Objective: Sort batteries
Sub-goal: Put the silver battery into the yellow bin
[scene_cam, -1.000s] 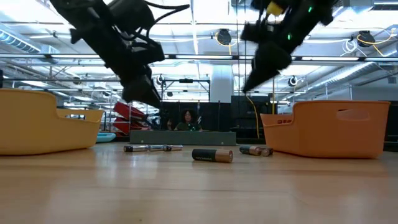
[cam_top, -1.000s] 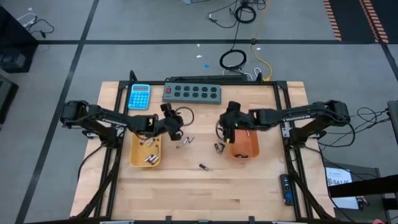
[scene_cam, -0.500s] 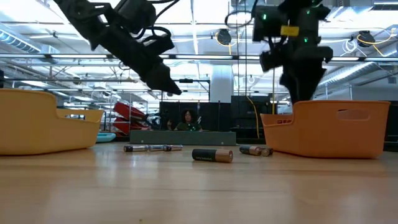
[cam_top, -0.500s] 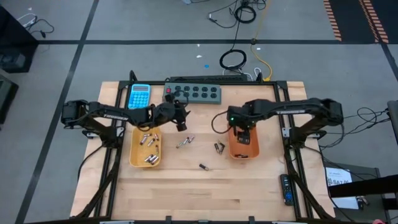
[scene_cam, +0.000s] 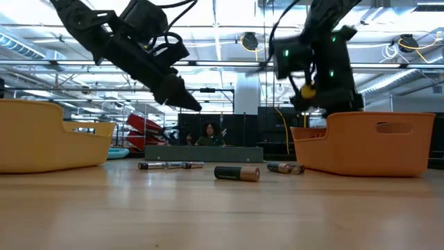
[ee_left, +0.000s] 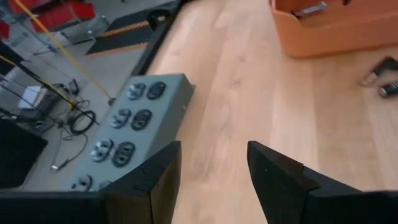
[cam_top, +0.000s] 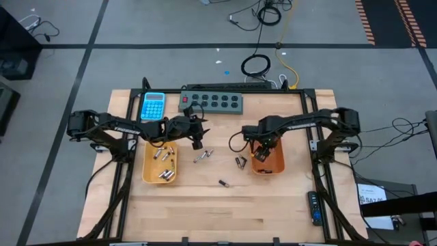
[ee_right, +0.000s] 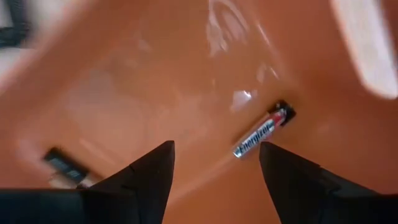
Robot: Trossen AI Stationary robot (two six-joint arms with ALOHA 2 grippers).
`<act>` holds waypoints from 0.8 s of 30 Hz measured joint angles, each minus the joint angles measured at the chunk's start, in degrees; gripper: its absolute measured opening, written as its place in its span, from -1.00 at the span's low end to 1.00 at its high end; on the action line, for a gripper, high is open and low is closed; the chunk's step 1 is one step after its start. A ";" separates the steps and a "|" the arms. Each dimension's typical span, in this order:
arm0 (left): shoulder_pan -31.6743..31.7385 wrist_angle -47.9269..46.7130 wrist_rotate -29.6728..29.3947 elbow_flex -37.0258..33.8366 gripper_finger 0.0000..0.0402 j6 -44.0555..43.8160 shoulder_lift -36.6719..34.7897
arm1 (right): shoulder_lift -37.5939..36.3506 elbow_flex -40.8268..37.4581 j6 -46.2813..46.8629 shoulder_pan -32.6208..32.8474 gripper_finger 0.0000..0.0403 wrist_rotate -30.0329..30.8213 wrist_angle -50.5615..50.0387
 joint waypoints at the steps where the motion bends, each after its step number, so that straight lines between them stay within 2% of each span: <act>1: -0.04 -0.22 0.26 -0.11 -0.04 0.00 0.01 | 1.08 0.00 0.99 0.00 0.12 0.09 -0.46; 10: -0.69 -0.17 0.30 -0.09 -0.04 3.60 0.04 | 4.81 -0.02 5.61 0.57 0.12 0.29 -2.05; 19: -0.68 0.16 0.30 -0.07 -0.04 4.62 0.04 | 7.13 0.11 -0.78 0.35 0.12 -1.66 -0.58; 24: -0.52 0.05 0.28 -0.05 -0.04 4.62 0.04 | 6.97 1.97 -0.97 2.37 0.12 2.77 -1.33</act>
